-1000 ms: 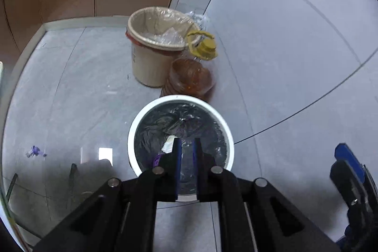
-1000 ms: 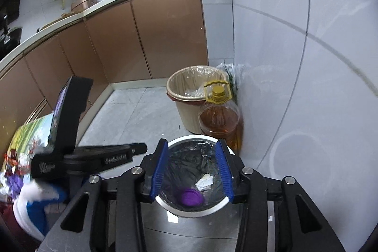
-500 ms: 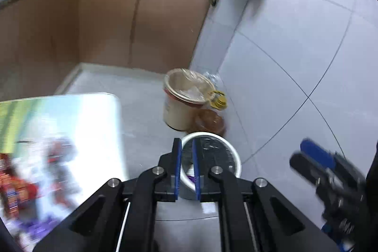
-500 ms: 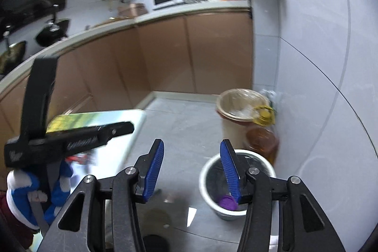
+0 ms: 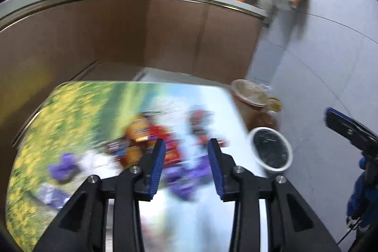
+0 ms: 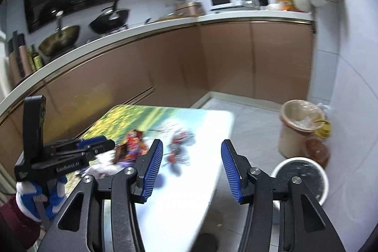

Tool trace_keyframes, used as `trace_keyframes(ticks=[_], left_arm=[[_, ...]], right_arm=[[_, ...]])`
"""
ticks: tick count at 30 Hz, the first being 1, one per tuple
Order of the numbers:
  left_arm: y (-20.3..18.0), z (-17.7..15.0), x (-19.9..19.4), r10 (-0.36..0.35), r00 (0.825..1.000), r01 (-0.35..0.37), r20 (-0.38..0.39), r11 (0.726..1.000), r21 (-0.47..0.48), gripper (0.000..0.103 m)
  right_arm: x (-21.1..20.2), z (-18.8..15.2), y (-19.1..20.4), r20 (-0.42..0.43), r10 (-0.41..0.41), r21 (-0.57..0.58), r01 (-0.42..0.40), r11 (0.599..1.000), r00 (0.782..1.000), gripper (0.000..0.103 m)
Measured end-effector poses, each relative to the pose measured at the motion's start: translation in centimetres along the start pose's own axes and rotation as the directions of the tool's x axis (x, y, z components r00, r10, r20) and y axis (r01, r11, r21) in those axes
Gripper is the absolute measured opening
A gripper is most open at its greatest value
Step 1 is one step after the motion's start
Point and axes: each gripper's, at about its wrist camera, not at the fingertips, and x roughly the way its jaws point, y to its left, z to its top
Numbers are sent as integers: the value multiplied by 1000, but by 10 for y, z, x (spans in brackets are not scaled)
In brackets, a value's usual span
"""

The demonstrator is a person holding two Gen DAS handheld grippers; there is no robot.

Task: Collect trash
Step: 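Grasp the white tissue with the left gripper while the right gripper grasps the purple bag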

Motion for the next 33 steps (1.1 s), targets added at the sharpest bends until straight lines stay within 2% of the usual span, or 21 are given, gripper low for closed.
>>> trace_keyframes(ticks=[3, 8, 12, 15, 17, 18, 21, 24, 25, 26, 27, 30, 33], left_arm=[[47, -7, -2, 52, 998, -54, -38, 996, -64, 35], [97, -20, 14, 48, 988, -70, -148, 987, -145, 35], [117, -24, 39, 26, 972, -78, -235, 973, -217, 35], [127, -25, 58, 24, 959, -95, -282, 965, -243, 35], [131, -25, 70, 21, 952, -101, -306, 964, -247, 35], [132, -25, 75, 21, 948, -104, -318, 964, -246, 36], [139, -29, 89, 19, 939, -115, -344, 959, -261, 35], [147, -32, 96, 6, 938, -113, -347, 950, -290, 34], [149, -33, 97, 0, 939, -110, -343, 947, -302, 34], [149, -31, 98, -1, 940, -110, -342, 946, -304, 27], [149, -31, 98, -1, 940, -110, -341, 946, -306, 20], [150, -31, 96, -9, 942, -103, -334, 943, -318, 8], [145, -30, 87, 2, 950, -106, -313, 943, -316, 4]], right_arm=[[15, -6, 16, -30, 34, -6, -35, 999, 999, 53], [54, -19, 37, -113, 96, -3, -97, 995, 989, 57], [99, -40, 52, -228, 158, 18, -158, 987, 961, 65], [127, -53, 61, -285, 172, 15, -175, 984, 943, 72], [147, -59, 65, -315, 172, 8, -178, 984, 933, 83], [155, -60, 67, -321, 175, 6, -183, 983, 931, 84], [175, -59, 70, -330, 197, 11, -205, 979, 923, 86], [191, -60, 74, -347, 226, 16, -236, 972, 910, 86], [194, -61, 75, -355, 228, 13, -239, 971, 907, 80], [196, -63, 76, -364, 233, 12, -246, 969, 902, 64], [197, -64, 76, -369, 238, 14, -251, 968, 899, 56], [192, -67, 73, -366, 257, 14, -270, 963, 895, 47], [183, -69, 73, -365, 263, 5, -281, 960, 893, 37]])
